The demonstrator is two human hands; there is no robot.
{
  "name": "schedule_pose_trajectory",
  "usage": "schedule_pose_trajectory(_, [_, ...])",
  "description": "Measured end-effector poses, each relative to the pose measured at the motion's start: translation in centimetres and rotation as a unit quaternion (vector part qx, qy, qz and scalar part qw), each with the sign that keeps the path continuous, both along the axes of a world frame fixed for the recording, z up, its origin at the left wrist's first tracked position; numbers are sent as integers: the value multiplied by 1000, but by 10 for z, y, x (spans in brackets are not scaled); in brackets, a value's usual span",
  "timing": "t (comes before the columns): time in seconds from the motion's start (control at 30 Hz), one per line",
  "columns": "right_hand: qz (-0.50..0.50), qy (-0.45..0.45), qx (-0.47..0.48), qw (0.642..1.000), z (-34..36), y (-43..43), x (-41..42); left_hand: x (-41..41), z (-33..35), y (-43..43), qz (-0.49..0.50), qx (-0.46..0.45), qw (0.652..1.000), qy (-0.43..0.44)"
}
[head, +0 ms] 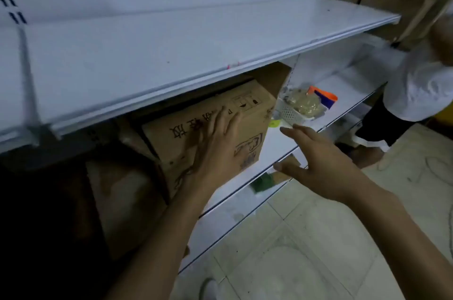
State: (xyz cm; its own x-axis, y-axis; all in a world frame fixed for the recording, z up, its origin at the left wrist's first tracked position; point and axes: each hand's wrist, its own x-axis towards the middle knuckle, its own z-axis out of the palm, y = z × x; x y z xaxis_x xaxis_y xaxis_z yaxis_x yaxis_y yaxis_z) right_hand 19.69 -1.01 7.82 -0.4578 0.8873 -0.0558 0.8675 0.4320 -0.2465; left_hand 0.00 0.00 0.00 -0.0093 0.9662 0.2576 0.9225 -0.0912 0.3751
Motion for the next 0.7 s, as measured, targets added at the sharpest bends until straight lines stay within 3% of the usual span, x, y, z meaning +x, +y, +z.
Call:
schedule_pose_trajectory(0.17, [14,41,-24,999,-24,76,-1,-10,-22,59,117,-17,990,81])
schedule_pose_trajectory(0.3, [93,66,-25,993,-44,140,-17,-5,-52,78,162,-15,962,221])
schedule_pose_trajectory(0.43, [213,74,-25,974,-63,206,-54,-4,-65,89,184,65,954,227])
schedule_pose_trajectory(0.6, [363,-106,113,919,-92,273,-71,2,-71,91,221,96,946,215])
schedule_pose_trajectory(0.7, [404,-108,107,902,-107,296,-73,12,-67,94,243,109,944,196])
